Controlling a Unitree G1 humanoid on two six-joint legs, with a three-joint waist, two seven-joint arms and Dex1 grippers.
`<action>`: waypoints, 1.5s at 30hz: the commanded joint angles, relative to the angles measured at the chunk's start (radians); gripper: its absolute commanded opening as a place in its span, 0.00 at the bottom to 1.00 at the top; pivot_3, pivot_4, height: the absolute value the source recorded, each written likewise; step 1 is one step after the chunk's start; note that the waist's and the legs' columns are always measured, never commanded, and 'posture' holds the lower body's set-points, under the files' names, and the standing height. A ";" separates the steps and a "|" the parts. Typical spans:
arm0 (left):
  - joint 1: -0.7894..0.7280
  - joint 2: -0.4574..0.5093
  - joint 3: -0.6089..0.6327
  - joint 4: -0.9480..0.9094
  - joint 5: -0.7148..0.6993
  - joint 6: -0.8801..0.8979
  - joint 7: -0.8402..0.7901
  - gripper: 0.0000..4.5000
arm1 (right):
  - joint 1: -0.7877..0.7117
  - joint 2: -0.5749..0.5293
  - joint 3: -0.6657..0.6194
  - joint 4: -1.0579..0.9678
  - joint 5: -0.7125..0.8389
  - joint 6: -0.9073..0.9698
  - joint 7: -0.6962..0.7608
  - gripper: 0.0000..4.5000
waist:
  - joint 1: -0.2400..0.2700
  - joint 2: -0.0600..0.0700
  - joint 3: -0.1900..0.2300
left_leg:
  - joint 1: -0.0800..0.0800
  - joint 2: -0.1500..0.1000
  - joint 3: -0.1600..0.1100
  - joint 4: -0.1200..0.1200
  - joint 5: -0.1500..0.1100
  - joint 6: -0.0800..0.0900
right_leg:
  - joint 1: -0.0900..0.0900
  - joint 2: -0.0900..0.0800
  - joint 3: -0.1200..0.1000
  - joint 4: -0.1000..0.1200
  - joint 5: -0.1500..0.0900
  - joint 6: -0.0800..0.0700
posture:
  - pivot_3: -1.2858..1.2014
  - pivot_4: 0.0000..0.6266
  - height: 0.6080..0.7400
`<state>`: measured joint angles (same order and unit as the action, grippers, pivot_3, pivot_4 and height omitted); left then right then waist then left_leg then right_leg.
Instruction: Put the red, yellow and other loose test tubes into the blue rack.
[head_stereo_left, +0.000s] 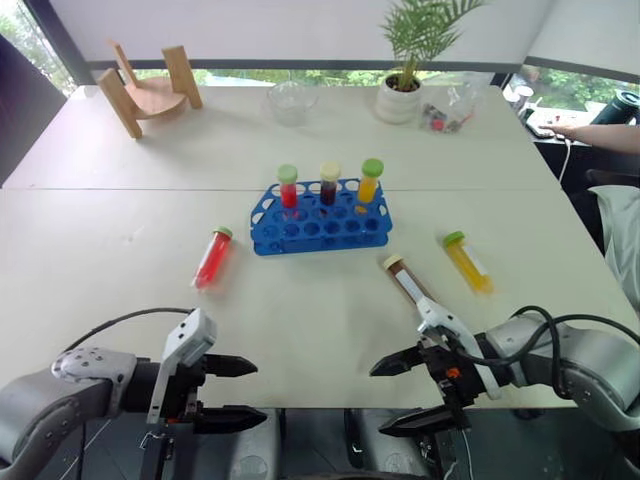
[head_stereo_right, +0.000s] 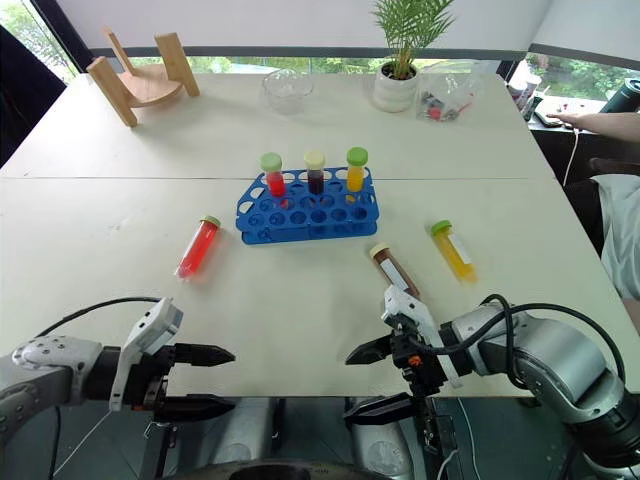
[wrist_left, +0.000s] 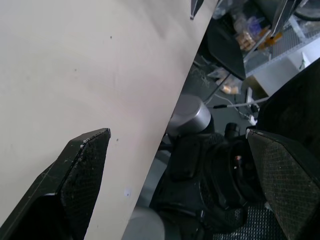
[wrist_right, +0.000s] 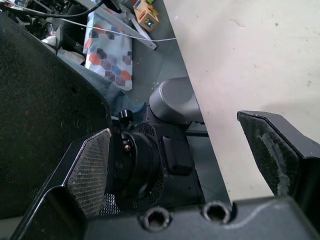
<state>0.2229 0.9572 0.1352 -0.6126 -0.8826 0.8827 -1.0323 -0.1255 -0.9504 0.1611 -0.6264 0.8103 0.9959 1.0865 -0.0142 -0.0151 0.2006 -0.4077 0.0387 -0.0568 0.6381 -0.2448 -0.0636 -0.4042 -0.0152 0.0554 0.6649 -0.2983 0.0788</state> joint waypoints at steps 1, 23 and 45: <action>-0.007 0.005 -0.010 -0.021 -0.009 0.004 0.000 1.00 | 0.003 0.005 -0.007 -0.034 0.020 -0.012 -0.003 1.00 | 0.000 0.000 0.000 | 0.000 0.000 0.000 0.000 0.000 0.000 | 0.000 0.000 0.000 0.000 0.000 0.000 | 0.52 0.24 1.00; -0.118 -0.121 -0.014 0.018 -0.038 0.013 0.136 1.00 | -0.052 -0.021 -0.045 0.003 0.013 0.007 -0.027 1.00 | 0.001 0.000 -0.001 | 0.000 0.000 0.000 0.001 0.000 0.000 | 0.001 0.001 0.000 0.001 0.002 0.003 | 0.52 0.24 1.00; -0.739 0.156 -0.110 0.272 0.257 -0.269 -0.223 1.00 | -1.302 0.074 0.469 1.652 -0.895 -0.221 0.355 1.00 | -0.040 0.004 0.003 | -0.004 0.004 0.011 0.002 -0.004 0.007 | -0.009 0.004 0.006 0.002 0.004 0.004 | 0.52 0.24 1.00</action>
<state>-0.5012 1.1147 0.0130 -0.3294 -0.6358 0.6356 -1.2535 -1.3785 -0.8882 0.6422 0.9415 -0.0388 0.7281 1.4525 -0.0544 -0.0114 0.2032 -0.4115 0.0429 -0.0461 0.6383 -0.2490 -0.0571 -0.4146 -0.0114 0.0613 0.6680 -0.2945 0.0823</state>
